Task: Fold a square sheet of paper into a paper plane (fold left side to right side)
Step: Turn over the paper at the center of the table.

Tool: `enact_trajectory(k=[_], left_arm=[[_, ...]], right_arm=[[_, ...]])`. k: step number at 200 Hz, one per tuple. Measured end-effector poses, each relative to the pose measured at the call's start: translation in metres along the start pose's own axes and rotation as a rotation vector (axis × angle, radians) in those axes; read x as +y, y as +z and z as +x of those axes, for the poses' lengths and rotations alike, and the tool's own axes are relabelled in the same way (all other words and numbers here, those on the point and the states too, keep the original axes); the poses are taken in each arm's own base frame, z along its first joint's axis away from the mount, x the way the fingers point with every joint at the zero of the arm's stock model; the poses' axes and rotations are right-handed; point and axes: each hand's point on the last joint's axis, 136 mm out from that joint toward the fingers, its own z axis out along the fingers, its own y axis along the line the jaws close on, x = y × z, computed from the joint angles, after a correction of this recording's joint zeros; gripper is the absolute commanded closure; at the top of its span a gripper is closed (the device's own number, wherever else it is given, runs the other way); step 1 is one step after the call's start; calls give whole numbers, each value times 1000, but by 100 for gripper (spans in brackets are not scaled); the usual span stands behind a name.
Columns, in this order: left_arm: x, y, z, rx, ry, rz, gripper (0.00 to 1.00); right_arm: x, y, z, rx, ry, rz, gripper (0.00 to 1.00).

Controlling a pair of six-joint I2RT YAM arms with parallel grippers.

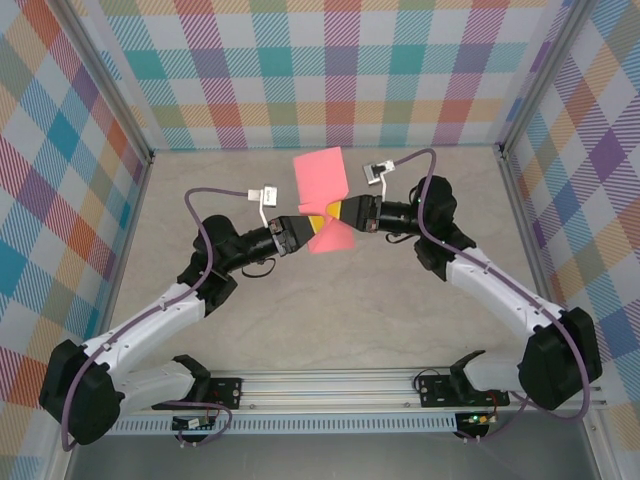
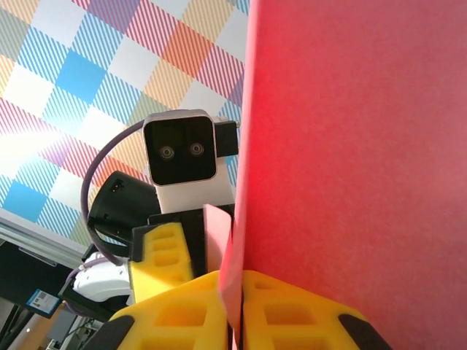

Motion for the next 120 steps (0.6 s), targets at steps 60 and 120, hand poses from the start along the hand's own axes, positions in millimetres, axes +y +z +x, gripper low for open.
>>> enact_trajectory(k=[60, 120], left_arm=[[16, -2, 10, 20, 41, -89, 92], [51, -11, 48, 166, 261, -500, 100]], right_arm=[[-8, -13, 12, 1, 6, 110, 53], [-72, -99, 21, -116, -59, 785, 12]])
